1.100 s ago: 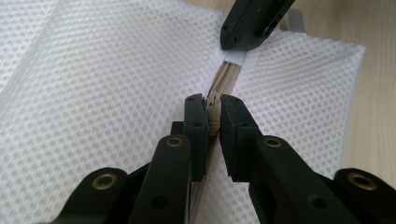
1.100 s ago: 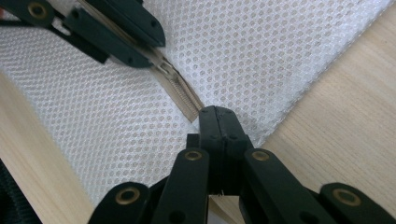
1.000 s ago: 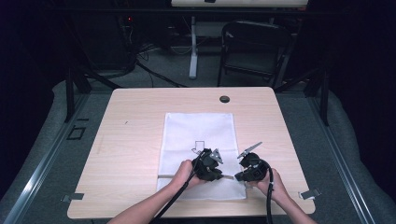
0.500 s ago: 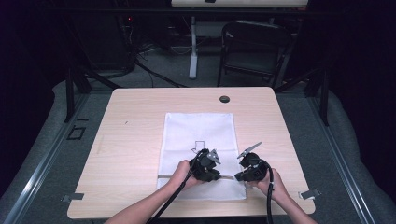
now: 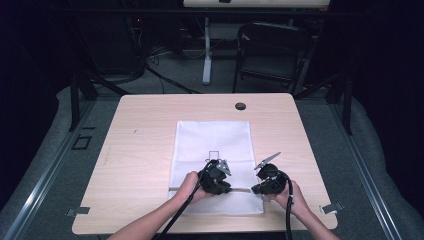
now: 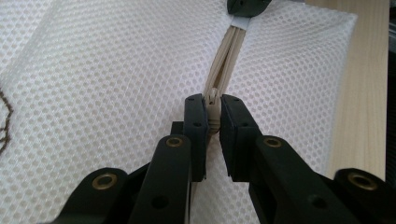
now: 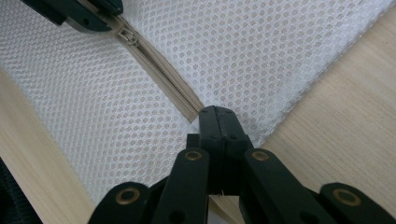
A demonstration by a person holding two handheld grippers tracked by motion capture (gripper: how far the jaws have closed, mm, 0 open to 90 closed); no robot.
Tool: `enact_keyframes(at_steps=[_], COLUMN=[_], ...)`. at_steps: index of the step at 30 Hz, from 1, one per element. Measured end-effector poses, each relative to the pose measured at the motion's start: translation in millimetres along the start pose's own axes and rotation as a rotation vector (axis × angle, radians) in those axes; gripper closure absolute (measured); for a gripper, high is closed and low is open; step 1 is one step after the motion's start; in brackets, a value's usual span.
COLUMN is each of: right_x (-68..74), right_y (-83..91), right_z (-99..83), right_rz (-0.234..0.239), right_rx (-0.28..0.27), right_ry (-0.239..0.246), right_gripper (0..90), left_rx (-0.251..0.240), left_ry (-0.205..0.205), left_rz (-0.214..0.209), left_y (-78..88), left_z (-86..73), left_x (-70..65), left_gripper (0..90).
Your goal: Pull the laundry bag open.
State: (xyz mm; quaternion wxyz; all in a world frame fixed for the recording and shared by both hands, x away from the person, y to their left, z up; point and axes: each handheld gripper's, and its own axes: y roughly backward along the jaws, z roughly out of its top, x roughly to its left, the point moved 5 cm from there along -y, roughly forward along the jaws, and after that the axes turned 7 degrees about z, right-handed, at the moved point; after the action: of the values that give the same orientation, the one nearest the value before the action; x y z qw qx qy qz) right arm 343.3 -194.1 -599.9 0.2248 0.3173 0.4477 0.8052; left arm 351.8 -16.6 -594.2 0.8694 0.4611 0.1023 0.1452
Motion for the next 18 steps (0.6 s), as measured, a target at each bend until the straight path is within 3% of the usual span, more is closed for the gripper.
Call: enact_keyframes(at_steps=[3,8,10,18], right_x=[-1.4,-1.3,0.0,0.0], right_y=[0.5,0.3,0.0,0.1], right_z=[-0.3,-0.3,0.0,0.0], right_rz=[-0.012,-0.014,0.001,0.0], right_rx=[0.012,0.009,0.0,0.001], right_ry=[0.017,0.015,0.0,0.001], right_gripper=[90.0,90.0,90.0,90.0], left_rx=[0.002,-0.008,0.0,-0.004], left_ry=[-0.014,0.0,-0.014,0.004], left_rz=[0.009,-0.003,0.008,-0.003], left_y=[0.6,2.1,2.5,8.3], left_z=[-1.1,-2.4,-2.5,-7.8], left_x=[-1.2,0.3,0.4,3.4], left_gripper=[81.3,81.3,81.2,81.2])
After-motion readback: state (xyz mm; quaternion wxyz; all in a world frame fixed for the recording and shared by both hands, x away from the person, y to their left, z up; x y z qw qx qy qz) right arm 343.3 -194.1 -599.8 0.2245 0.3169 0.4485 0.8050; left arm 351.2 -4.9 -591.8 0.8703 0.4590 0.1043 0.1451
